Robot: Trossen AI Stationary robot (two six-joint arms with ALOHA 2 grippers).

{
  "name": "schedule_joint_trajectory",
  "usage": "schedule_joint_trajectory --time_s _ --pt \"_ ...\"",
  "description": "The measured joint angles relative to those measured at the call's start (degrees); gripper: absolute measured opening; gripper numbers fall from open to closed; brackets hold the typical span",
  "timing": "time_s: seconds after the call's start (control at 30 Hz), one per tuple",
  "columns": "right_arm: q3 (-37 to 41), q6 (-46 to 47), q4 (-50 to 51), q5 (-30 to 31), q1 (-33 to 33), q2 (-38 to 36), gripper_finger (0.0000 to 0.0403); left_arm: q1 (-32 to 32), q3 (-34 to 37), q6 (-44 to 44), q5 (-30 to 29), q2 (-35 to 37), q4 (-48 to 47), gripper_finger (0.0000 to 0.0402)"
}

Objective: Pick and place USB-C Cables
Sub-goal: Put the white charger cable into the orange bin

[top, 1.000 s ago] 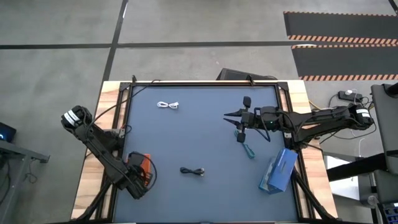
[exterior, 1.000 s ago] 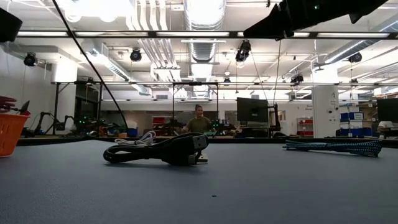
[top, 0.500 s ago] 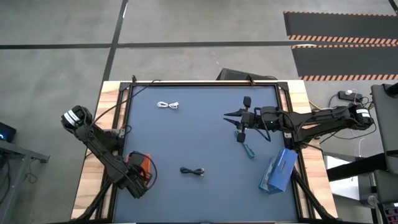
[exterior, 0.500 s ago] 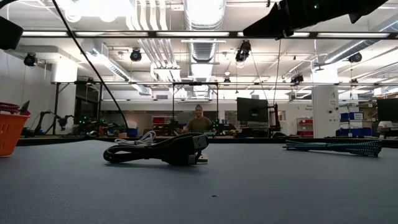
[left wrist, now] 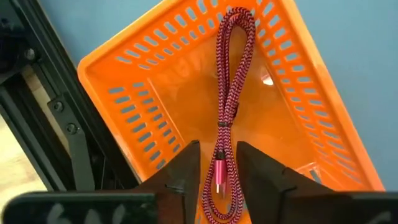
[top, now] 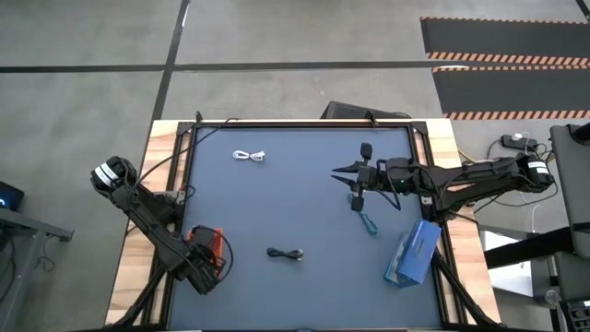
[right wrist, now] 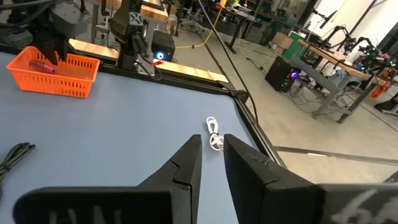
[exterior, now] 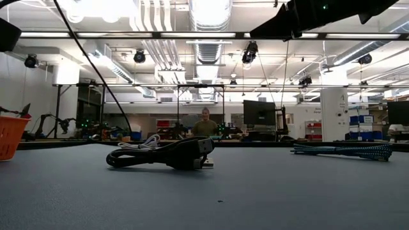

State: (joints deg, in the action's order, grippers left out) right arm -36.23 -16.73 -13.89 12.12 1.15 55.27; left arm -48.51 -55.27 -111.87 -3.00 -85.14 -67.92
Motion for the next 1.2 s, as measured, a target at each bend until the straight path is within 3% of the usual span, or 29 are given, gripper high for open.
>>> schedule_joint_trajectory --time_s 0.4,0.53,0.67,0.87,1.2 --pt "0.0 0.03 0.15 0.0 0.02 0.0 0.006 0.92 -5.04 4.77 1.65 3.94 0.02 0.0109" --pt "0.0 -0.85 0.13 0.0 0.02 0.0 0.006 2.6 -6.56 4.83 -1.97 6.75 0.0 0.0109" --pt "0.0 -1.2 0.07 0.0 0.02 0.0 0.0059 4.97 -8.44 5.8 -9.75 8.69 0.16 0.0109" --pt "0.0 -1.87 0.4 -0.01 0.0 -0.08 0.0058 9.4 -11.43 17.06 -18.57 8.79 5.3 0.0109" --pt "0.0 -4.96 0.36 -1.83 0.02 -0.04 0.0052 17.61 -11.74 43.62 -19.85 8.73 15.81 0.0109"
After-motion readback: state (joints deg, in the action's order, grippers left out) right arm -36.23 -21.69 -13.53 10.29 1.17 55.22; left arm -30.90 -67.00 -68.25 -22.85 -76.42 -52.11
